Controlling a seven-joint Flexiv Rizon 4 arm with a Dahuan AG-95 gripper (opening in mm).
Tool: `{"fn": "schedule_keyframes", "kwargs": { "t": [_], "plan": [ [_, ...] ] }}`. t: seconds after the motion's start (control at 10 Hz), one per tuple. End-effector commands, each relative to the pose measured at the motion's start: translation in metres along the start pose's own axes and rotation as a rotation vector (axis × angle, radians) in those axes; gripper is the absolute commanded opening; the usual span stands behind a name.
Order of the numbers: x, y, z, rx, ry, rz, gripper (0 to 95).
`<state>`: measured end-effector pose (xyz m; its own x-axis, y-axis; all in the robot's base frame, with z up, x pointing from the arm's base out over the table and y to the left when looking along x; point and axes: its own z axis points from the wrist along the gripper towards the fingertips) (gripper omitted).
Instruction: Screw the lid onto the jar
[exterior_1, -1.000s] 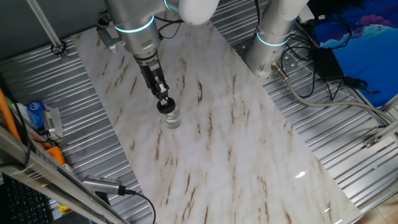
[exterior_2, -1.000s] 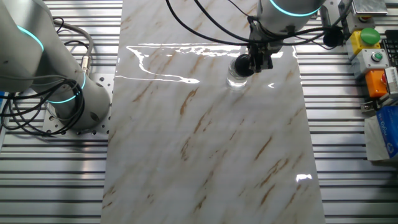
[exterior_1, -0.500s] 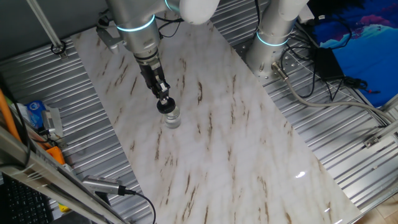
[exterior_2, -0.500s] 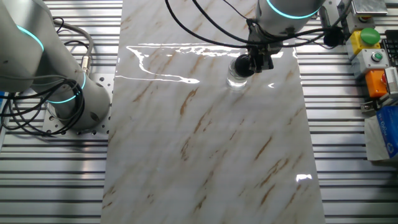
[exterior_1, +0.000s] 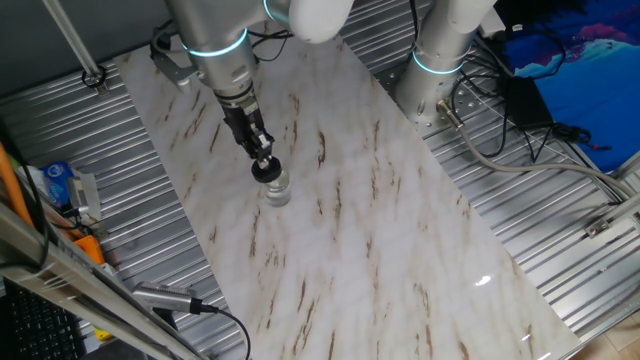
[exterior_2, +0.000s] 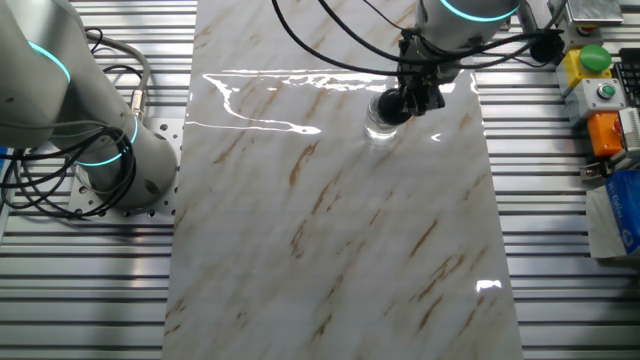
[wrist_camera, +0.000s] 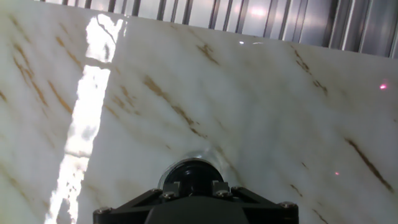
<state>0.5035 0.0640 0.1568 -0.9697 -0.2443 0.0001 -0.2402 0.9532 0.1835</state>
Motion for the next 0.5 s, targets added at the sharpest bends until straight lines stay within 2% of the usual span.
{"fn": "schedule_keyframes", "kwargs": {
  "t": [0.1, 0.3, 0.5],
  "plan": [
    [0.000, 0.000, 0.000, 0.026, 0.001, 0.002, 0.0],
    [0.004, 0.004, -0.001, 0.047, -0.024, -0.001, 0.0],
    [0.011, 0.010, 0.000, 0.077, -0.020, 0.020, 0.0]
  ]
}}
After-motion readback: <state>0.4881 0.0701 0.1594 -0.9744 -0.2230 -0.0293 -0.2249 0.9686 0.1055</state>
